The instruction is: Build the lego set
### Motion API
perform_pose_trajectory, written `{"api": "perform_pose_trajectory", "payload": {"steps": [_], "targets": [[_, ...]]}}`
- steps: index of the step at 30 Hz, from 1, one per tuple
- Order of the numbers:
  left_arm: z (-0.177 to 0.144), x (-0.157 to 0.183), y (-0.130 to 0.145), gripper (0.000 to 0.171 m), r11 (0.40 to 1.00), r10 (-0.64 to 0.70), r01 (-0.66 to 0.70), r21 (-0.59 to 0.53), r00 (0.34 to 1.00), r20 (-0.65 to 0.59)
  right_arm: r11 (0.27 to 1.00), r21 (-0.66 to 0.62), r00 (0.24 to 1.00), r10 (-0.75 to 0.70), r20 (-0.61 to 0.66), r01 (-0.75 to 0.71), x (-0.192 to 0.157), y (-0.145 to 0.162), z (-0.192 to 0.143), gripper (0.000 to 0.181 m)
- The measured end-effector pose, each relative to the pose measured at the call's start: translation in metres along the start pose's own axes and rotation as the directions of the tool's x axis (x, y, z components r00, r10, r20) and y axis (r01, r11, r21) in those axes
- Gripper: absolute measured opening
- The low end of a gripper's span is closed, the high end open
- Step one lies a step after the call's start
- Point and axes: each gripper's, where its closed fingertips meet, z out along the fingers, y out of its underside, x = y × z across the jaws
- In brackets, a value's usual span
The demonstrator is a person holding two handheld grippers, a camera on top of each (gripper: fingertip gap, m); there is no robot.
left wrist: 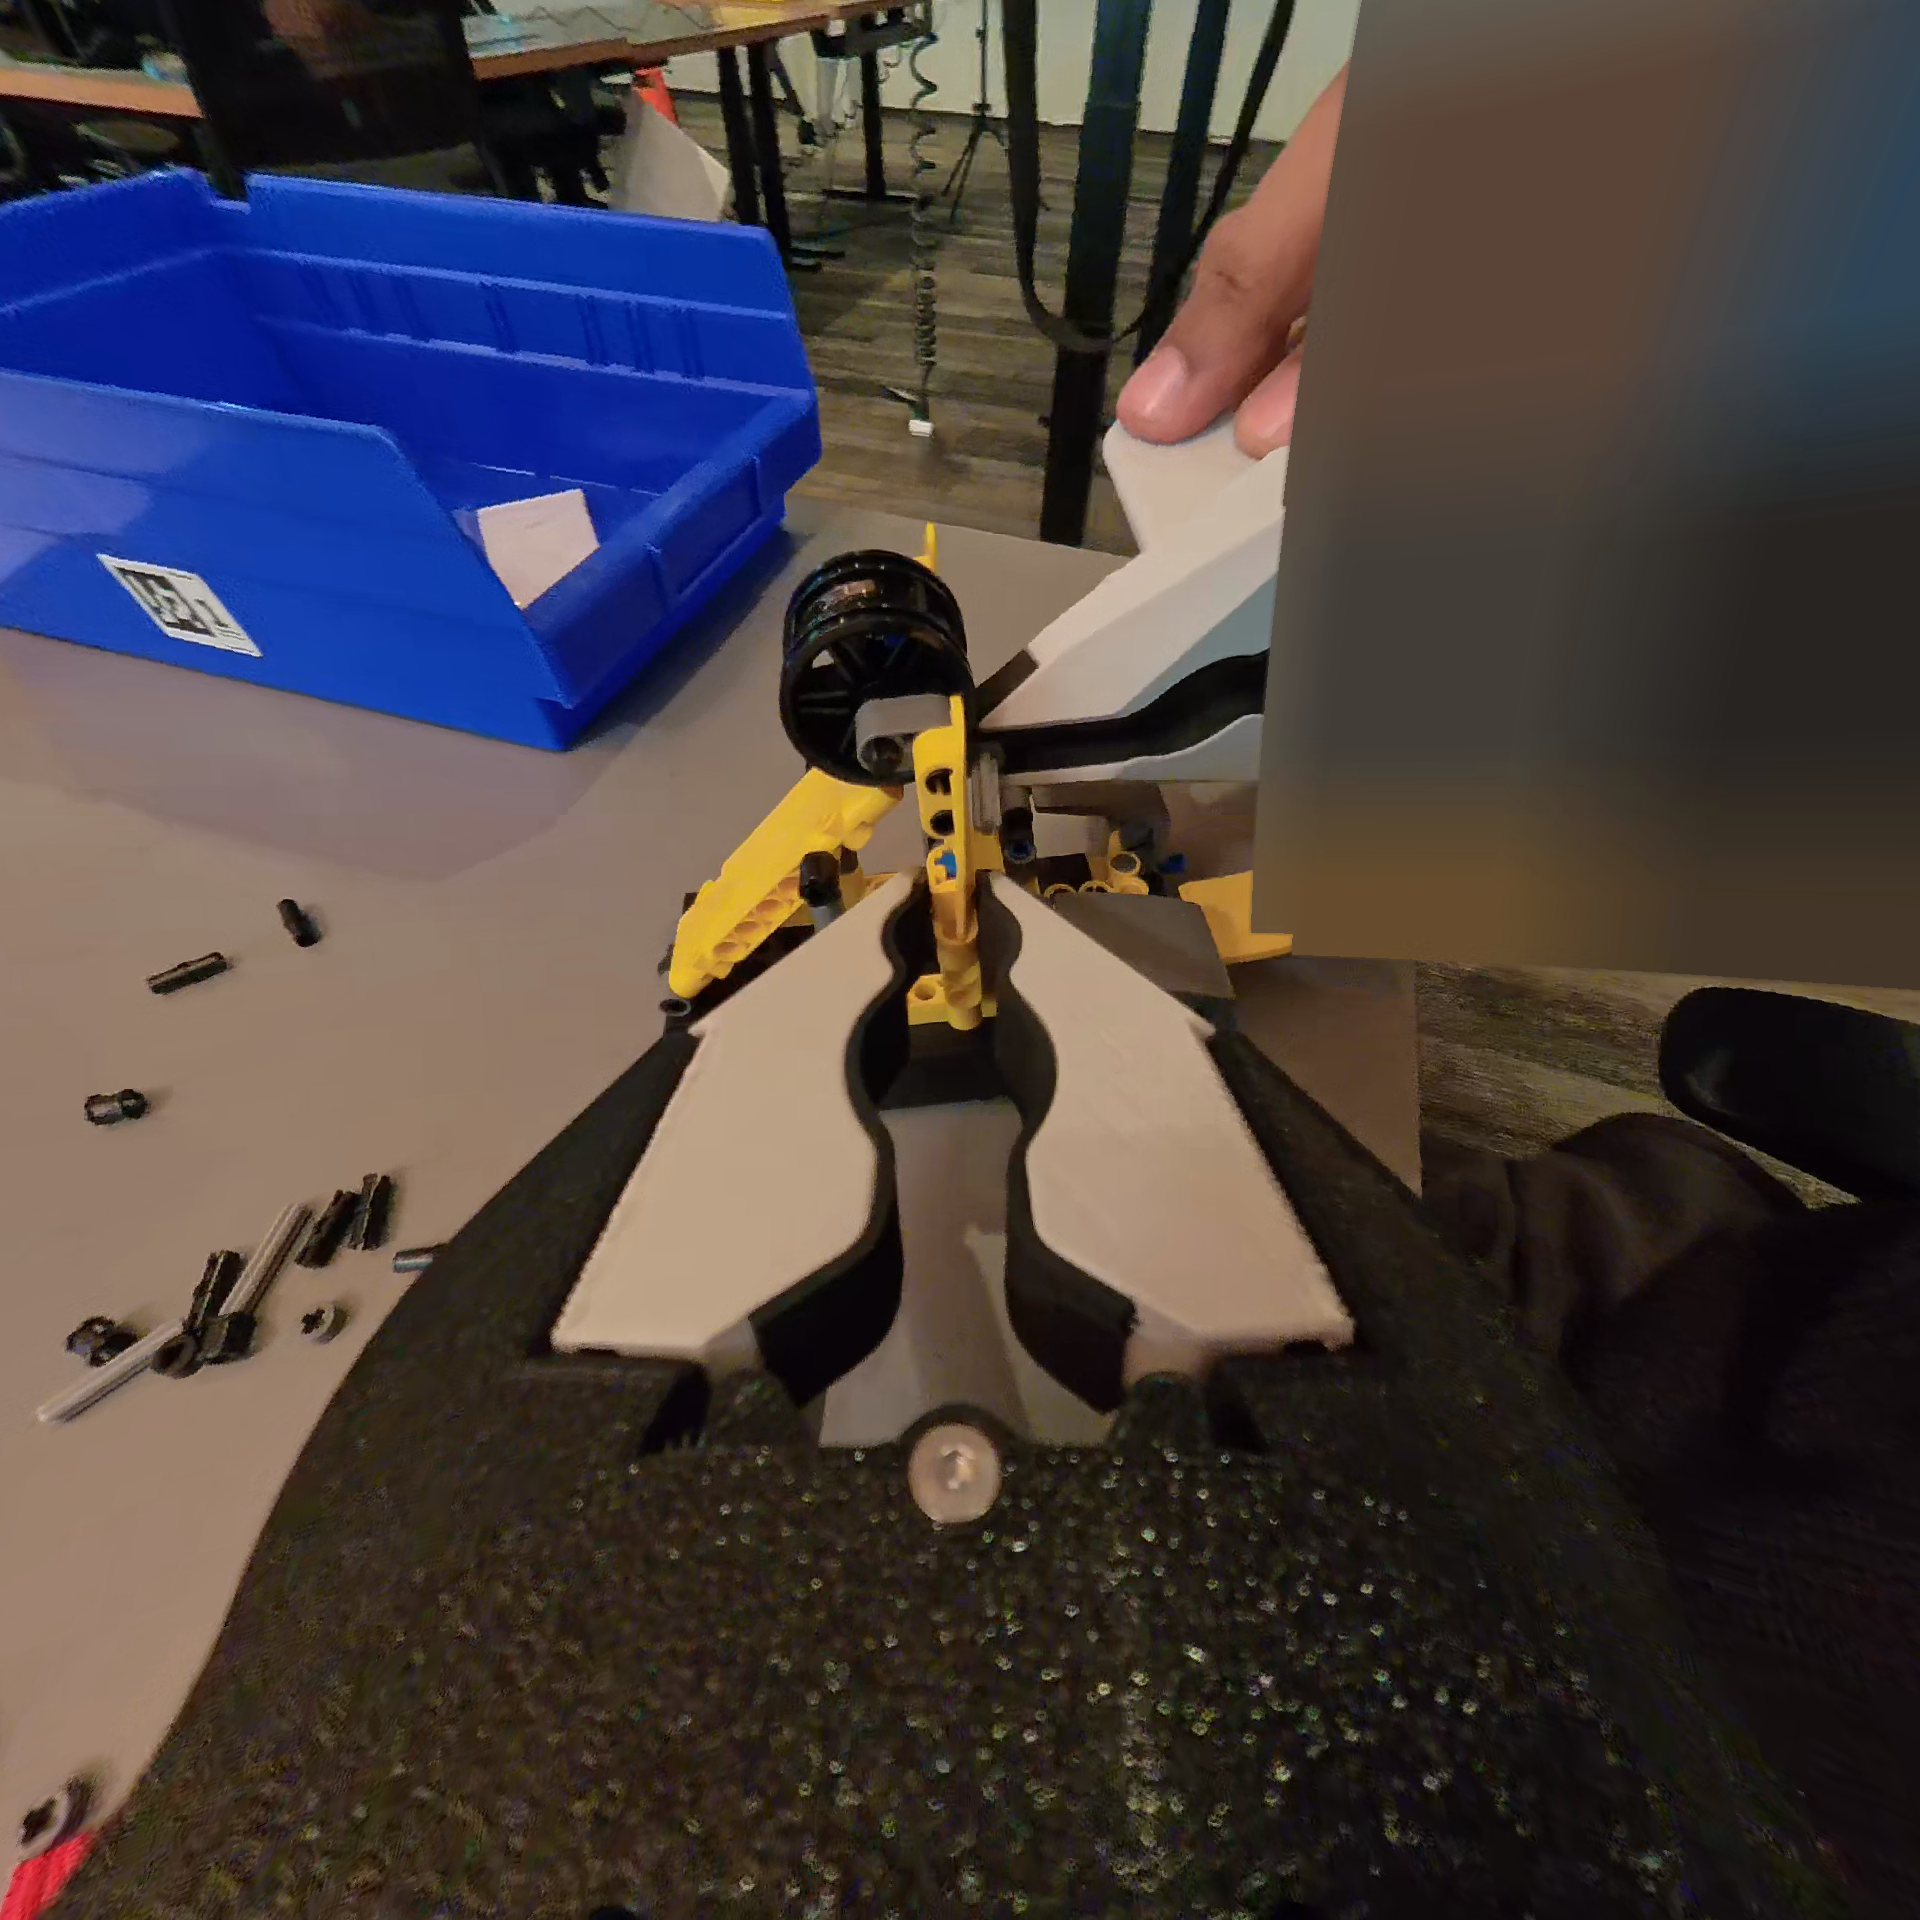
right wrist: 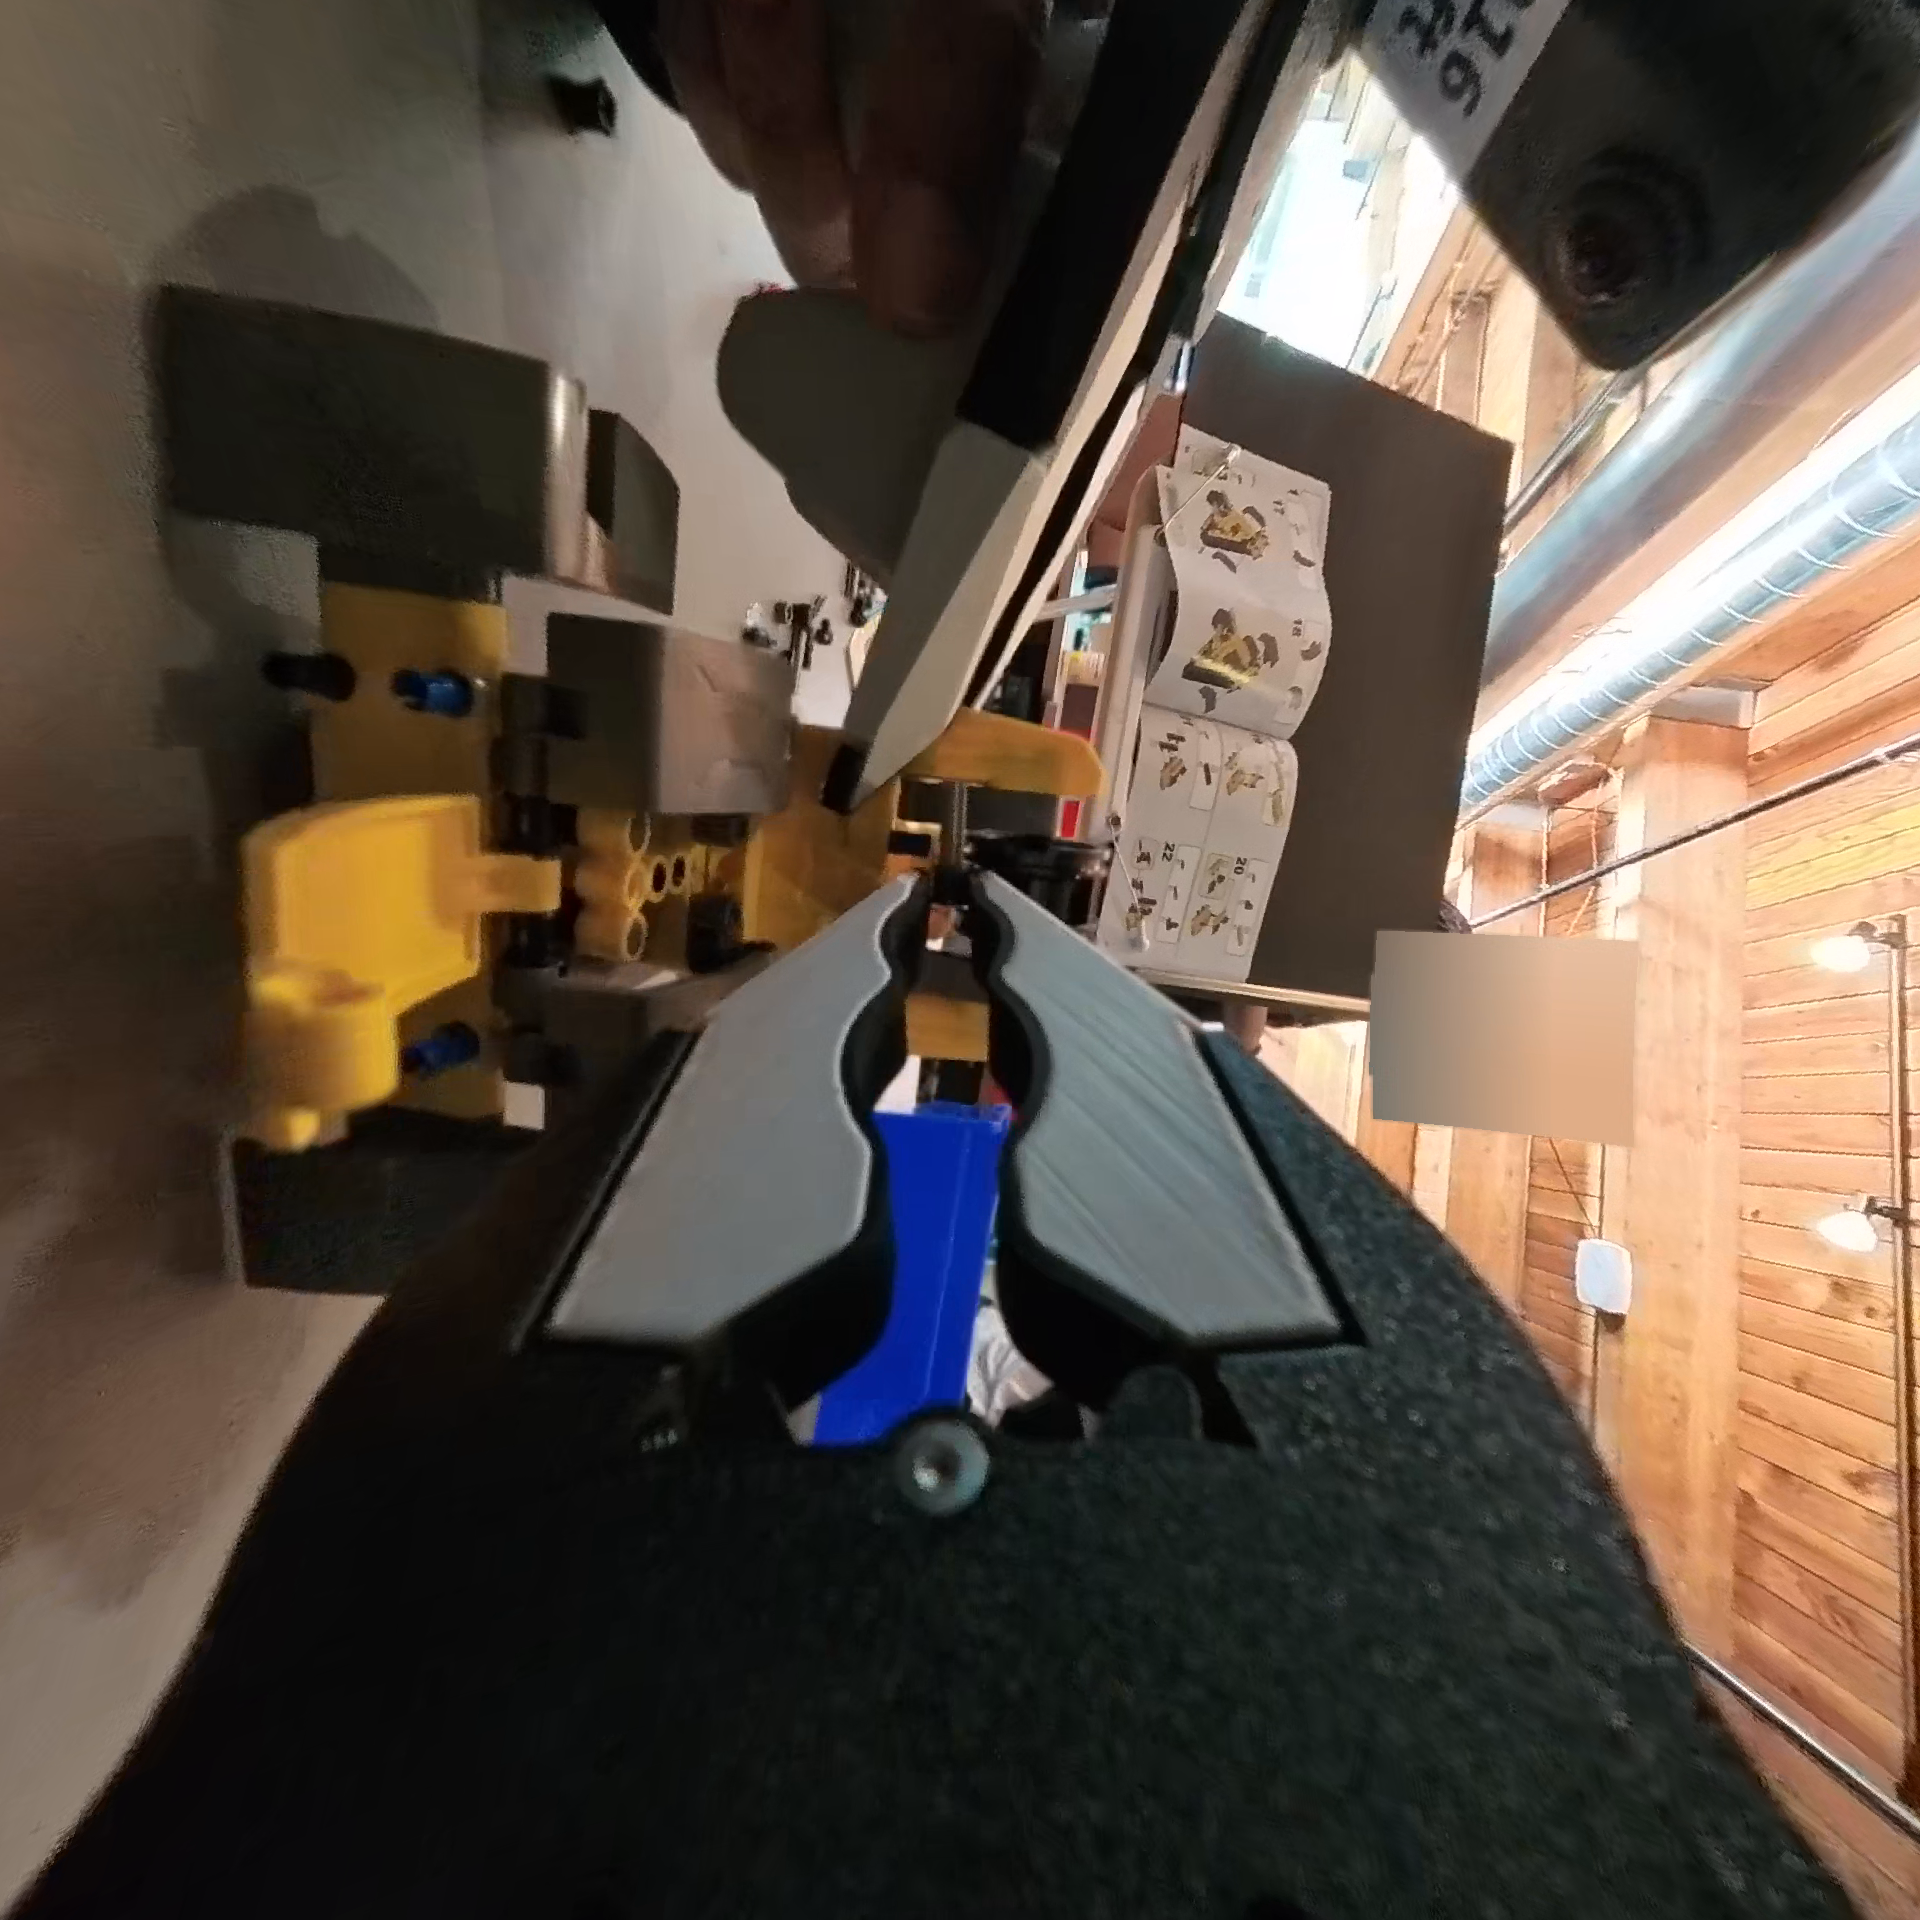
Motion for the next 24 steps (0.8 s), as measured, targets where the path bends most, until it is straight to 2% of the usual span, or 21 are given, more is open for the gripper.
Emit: {"api": "perform_pose_trajectory", "payload": {"steps": [12,24], "targets": [[0.0021,-0.0008,-0.0005,0.007,1.000,0.025,-0.026,-0.002,0.996,-0.090,0.994,0.070,0.986,-0.072,-0.150,0.083,-0.0024,-0.0009,-0.0030,0.006],[0.0021,-0.0022,-0.0003,0.007,1.000,0.011,-0.012,-0.004,0.993,-0.116,0.995,0.072,0.988,-0.059,-0.143,0.070,-0.0039,-0.0018,-0.0033,0.007]]}}
